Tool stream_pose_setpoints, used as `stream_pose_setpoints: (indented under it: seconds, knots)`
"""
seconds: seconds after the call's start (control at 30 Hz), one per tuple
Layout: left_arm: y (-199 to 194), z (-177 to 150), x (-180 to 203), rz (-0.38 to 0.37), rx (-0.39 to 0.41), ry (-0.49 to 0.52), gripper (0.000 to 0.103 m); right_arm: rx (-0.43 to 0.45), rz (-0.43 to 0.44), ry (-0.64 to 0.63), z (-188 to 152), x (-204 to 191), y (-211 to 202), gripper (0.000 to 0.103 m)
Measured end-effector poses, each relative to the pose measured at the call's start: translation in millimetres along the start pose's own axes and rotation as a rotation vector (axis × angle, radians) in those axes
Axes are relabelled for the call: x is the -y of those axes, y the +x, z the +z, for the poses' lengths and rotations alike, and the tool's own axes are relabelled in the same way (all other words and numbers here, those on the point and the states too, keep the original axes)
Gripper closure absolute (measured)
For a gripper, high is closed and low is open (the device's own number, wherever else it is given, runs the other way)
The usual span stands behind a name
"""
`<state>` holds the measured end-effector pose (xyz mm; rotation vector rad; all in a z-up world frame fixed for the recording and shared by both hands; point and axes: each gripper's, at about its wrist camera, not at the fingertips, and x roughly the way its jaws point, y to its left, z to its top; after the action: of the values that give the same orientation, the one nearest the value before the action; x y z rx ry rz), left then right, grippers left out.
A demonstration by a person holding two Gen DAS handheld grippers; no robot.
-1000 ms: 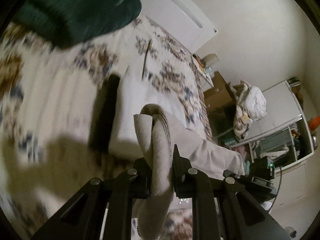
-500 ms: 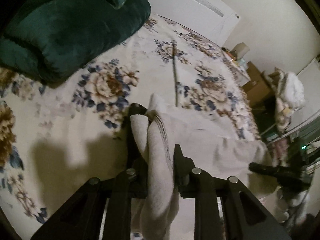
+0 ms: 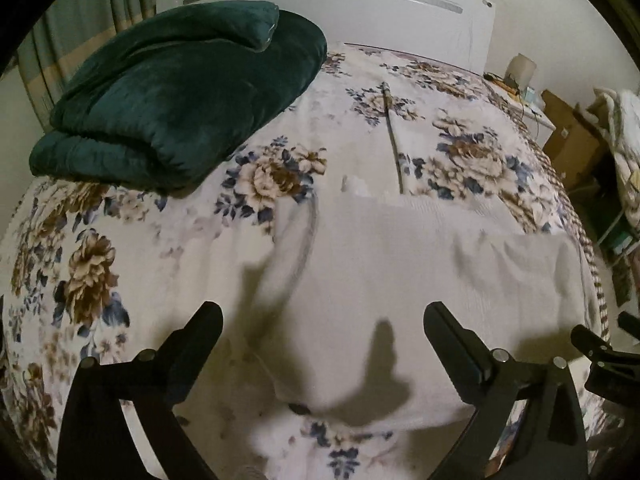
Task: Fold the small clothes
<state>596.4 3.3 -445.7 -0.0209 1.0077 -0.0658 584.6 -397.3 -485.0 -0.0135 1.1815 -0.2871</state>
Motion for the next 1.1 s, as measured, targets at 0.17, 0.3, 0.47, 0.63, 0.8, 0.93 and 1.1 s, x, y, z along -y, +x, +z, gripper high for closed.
stream_pose_setpoints:
  seconds: [0.17,0.3,0.47,0.63,0.8,0.93,1.1]
  knots:
    - [-25,-11,13,0.011,0.007,0.013,0.0,0.041,-0.058,0.007,-22,3,-29,0.0]
    - [-58,-15,23,0.029,0.029,0.03,0.0,0.051,-0.055,0.039,-33,12,-59,0.0]
    - [-119,-20,33,0.04,0.073,0.037,0.0,0.092,-0.055,0.066,-47,23,-117,0.0]
    - [-188,-27,38,0.044,0.12,0.032,0.0,0.152,-0.056,0.081,-62,34,-190,0.0]
    - [-253,-37,41,0.046,0.153,0.031,0.0,0.206,-0.059,0.094,-85,47,-268,0.0]
    - [-307,-46,44,0.033,0.183,0.039,0.0,0.25,-0.058,0.098,-103,54,-329,0.0]
    - [-369,-57,50,0.021,0.22,0.051,0.0,0.313,-0.062,0.11,-129,64,-408,0.0]
